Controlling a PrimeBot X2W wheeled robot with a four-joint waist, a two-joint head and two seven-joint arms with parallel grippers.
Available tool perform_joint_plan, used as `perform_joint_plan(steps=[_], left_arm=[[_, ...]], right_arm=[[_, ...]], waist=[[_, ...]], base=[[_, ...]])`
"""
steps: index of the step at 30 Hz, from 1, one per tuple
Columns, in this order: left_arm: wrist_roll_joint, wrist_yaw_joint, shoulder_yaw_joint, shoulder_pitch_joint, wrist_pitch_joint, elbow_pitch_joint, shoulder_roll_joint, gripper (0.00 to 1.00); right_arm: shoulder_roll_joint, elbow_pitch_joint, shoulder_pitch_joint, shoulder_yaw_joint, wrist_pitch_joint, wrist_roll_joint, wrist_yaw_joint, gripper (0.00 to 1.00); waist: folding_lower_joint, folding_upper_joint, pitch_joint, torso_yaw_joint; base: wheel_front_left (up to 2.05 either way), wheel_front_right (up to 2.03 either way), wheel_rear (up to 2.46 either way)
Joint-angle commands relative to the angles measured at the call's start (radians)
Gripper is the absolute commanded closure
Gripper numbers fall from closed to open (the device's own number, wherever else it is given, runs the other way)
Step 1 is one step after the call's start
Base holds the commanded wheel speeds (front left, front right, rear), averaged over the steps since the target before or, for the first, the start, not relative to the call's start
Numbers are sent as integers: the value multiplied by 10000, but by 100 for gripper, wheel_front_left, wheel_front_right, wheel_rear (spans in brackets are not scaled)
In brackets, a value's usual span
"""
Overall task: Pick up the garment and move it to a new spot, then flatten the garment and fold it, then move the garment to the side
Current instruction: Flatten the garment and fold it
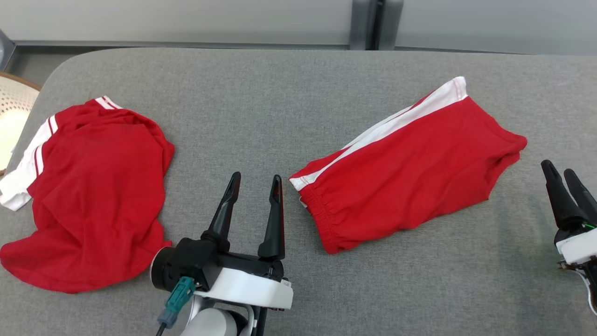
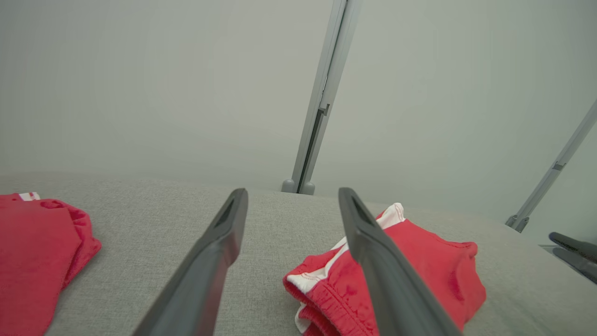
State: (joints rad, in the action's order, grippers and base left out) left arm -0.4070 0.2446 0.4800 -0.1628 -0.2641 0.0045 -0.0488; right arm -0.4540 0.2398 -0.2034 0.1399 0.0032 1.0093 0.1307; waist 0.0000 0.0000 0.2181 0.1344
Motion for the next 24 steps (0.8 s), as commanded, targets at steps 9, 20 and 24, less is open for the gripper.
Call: perform_joint_plan(steps=[9,20,24], left_arm=[[-367,419,687,-541,-4,-323,-34,0],[-463,558,1327,-679,-4,-243,-32,0],[-411,618,1630,-711,-4,-273,-34,0]], right_arm=[[-24,1077,-886,-467,1782,1543,0,0],[227,2443,-1741,-752,3227,2262,1,0],[242,2652,-1829,-823,3517,2425,1,0]], waist=[[0,0,736,644],[0,0,1115,1150],[0,0,1223,1398]], base=[[0,0,0],[0,0,0],[0,0,0]])
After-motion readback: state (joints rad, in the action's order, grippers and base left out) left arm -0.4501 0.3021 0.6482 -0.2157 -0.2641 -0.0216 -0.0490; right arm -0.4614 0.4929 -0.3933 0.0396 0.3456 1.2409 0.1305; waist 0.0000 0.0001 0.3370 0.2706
